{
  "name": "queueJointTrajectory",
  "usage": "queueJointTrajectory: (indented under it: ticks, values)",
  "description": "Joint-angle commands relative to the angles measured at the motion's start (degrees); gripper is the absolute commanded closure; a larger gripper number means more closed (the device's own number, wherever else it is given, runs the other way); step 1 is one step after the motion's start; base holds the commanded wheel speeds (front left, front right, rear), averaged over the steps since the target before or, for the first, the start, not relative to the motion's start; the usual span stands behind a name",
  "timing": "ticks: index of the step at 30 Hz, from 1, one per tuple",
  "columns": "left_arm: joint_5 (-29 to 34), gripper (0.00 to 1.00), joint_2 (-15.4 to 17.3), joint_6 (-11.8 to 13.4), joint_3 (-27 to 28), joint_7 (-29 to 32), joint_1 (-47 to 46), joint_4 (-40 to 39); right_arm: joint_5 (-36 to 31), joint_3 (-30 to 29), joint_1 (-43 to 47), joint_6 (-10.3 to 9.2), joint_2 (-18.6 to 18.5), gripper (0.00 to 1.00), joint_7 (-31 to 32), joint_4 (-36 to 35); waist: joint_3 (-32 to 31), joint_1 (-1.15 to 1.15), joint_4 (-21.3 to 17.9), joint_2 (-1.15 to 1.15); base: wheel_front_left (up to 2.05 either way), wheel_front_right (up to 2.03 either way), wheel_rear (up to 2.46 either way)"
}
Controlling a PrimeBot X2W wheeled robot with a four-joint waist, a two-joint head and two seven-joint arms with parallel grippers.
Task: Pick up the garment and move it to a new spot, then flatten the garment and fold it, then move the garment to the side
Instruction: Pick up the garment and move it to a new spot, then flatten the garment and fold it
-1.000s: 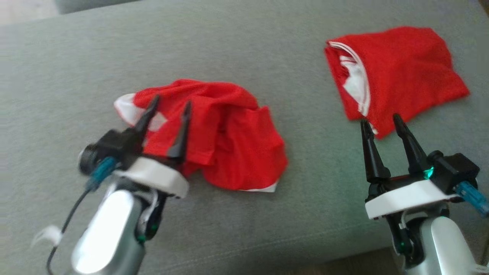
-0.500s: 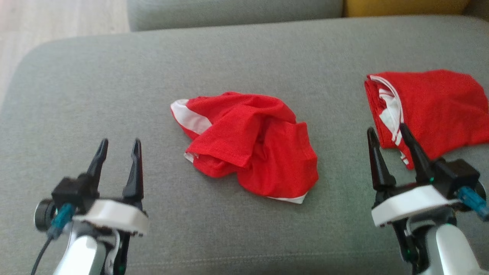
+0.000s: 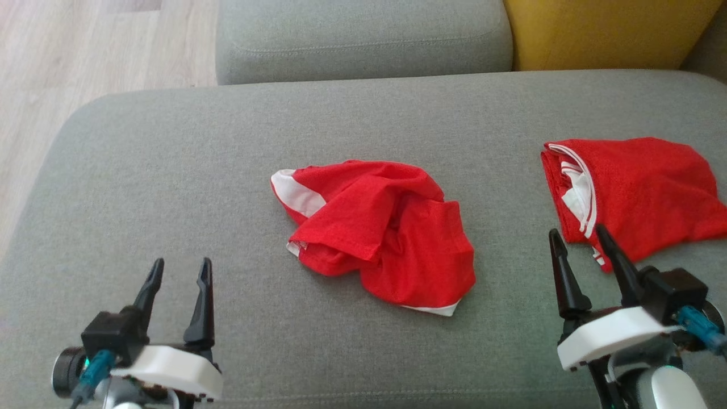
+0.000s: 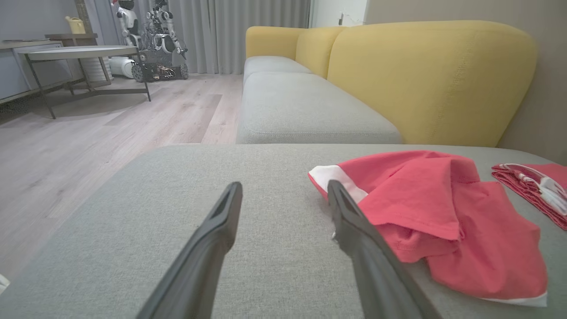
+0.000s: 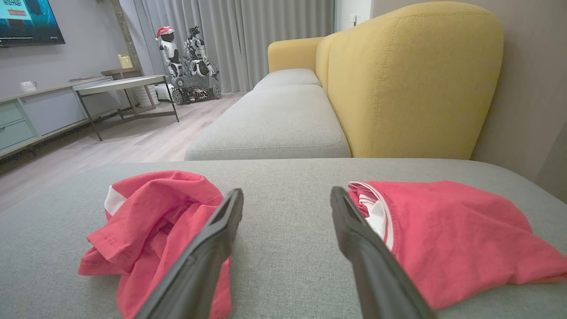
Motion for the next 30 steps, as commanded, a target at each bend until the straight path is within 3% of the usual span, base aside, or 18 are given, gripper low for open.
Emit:
queueJointTrajectory:
  ticks: [1, 30]
  values:
    - [-0.04, 0.0, 1.34, 0.4, 2.21, 0.14, -2.21, -2.55, -0.18, 1.03, -1.48, -0.04, -0.3, 0.0, 0.15, -2.39, -0.16, 0.0, -0.03, 0.0, 0.0, 0.0, 0.0]
    - [-0.74, 0.0, 2.36, 0.31, 1.35, 0.4, -3.06, -3.13, 0.73, 1.16, -1.43, -0.04, -0.3, 0.0, 0.78, -3.13, 1.43, 0.0, -0.35, 0.0, 0.0, 0.0, 0.0]
